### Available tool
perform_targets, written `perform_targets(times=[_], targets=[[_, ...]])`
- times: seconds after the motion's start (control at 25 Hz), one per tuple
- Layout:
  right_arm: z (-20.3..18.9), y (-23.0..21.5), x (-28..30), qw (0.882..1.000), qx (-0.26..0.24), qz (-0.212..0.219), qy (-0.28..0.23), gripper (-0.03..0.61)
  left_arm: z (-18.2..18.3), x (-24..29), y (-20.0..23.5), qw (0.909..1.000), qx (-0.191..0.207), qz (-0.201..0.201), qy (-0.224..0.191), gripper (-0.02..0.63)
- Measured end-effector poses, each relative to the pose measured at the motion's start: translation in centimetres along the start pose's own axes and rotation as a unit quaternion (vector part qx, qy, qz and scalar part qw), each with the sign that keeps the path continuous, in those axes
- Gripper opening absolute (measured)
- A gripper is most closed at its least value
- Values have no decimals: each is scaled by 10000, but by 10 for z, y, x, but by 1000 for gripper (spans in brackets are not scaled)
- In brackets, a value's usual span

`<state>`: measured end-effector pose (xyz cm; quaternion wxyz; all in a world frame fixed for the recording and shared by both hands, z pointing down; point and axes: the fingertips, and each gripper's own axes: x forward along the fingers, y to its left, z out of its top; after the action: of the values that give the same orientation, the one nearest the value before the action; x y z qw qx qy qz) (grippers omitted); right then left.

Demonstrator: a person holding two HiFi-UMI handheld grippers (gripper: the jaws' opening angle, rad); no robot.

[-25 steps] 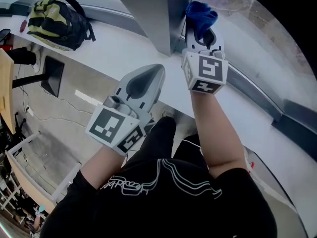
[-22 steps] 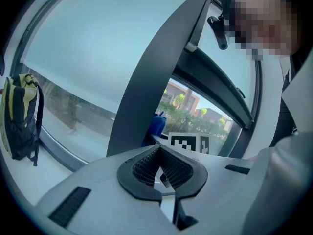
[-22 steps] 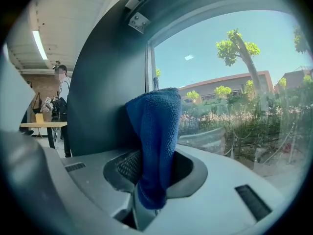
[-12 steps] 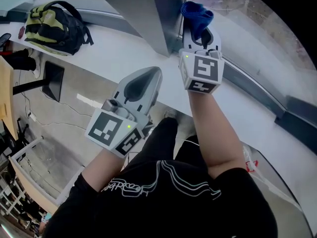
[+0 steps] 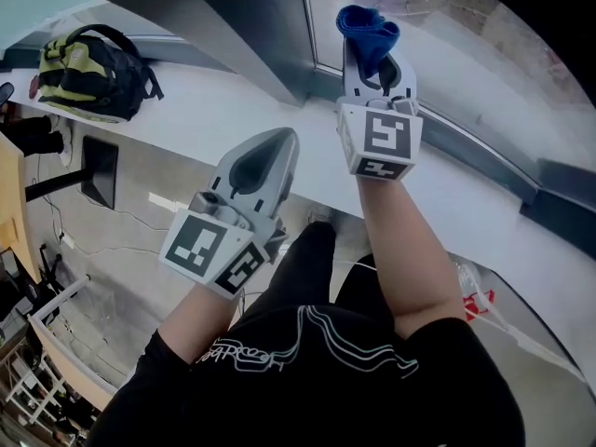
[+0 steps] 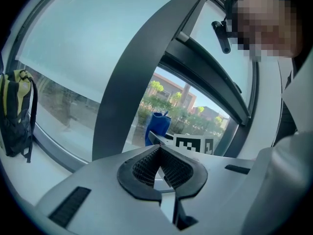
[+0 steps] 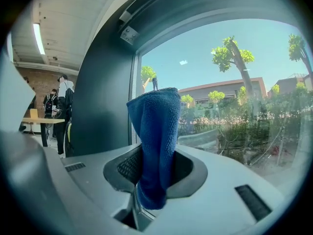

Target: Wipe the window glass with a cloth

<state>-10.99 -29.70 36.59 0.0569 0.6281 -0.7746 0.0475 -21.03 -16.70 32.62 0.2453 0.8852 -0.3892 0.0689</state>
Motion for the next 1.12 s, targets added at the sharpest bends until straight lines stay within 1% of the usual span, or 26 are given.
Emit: perform_targets(times=[0.08, 0.36, 0.52, 0.76, 0.92, 1.12], targets=[[1, -10, -9, 9999, 89, -37, -28, 94, -4, 6, -10, 10000, -5, -59, 15, 3], [5, -58, -43, 9995, 124, -244, -142, 94, -24, 31, -49, 9995, -85, -301, 88, 3], [-7, -93, -67, 9990, -149, -424, -62, 94, -37, 46, -75, 9990, -83, -414, 107, 3], [-17, -148, -106, 9970, -14, -760, -126, 94, -59, 65, -111, 9980, -8, -585, 236, 3], [-22, -181, -129, 9955, 1, -931, -154, 94, -76, 77, -133, 9971, -35, -667, 352, 3], [-27, -221, -157, 9946, -22, -1031, -145, 94, -93, 94, -171, 9958, -14, -792, 451, 3]])
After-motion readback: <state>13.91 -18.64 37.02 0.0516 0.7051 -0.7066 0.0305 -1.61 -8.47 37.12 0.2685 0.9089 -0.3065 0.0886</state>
